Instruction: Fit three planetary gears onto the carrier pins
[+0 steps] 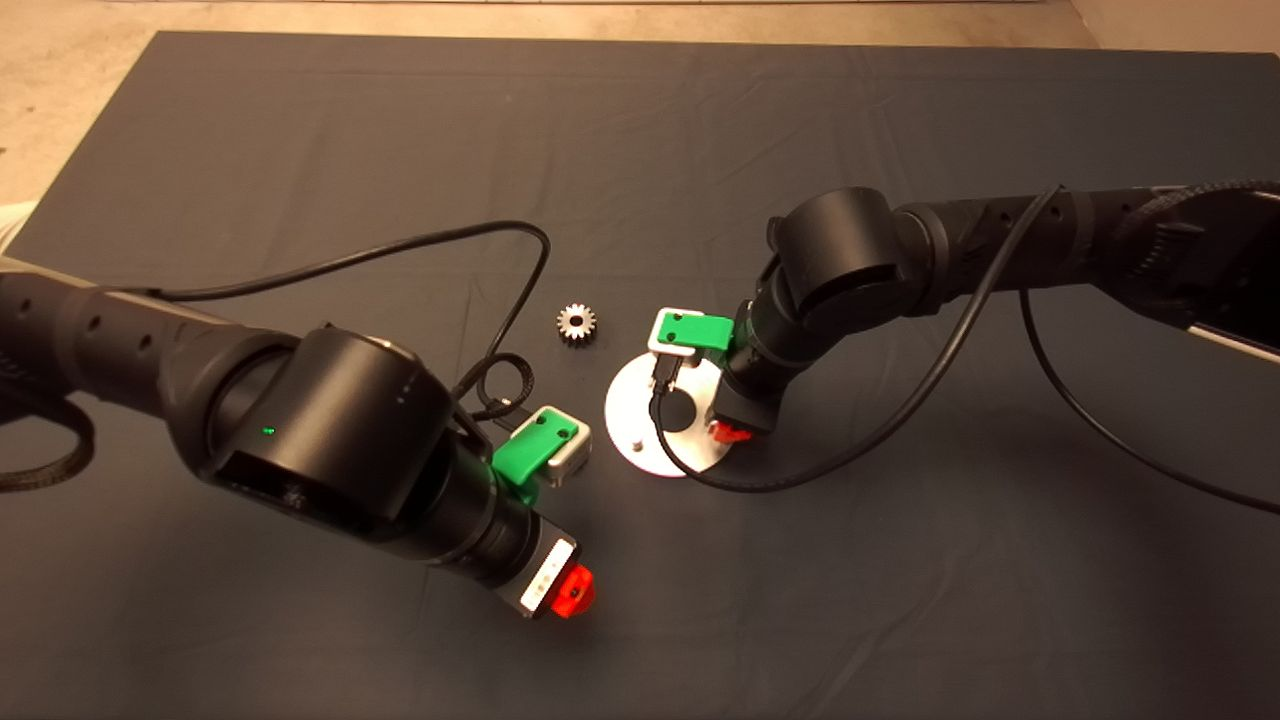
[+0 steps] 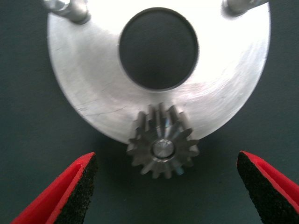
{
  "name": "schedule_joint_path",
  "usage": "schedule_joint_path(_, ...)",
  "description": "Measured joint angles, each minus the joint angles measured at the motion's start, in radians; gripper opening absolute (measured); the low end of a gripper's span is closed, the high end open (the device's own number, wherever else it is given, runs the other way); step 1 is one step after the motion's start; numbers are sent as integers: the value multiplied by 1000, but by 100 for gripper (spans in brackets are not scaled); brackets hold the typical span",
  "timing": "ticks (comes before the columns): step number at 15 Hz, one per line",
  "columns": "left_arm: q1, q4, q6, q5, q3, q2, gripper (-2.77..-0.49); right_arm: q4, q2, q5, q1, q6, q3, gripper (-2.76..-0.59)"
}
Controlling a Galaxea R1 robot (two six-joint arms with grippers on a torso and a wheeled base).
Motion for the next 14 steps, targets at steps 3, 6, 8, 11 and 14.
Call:
schedule_joint_path(3,0,0,0,0,0,0,-51,176,-14,2,38,10,8,-115)
schedule_joint_path(6,0,0,0,0,0,0,-51,266,-51,0,99,81,62,-115)
schedule_joint_path(8,0,0,4,0,0,0,-51,295,-69,0,182,132,102,-115)
schedule_joint_path(11,0,0,36,0,-12,1,-51,330,-109,4,307,209,172,-115)
schedule_joint_path(14,0,-1,105,0,-58,13,-51,343,-186,-3,294,295,289,-115)
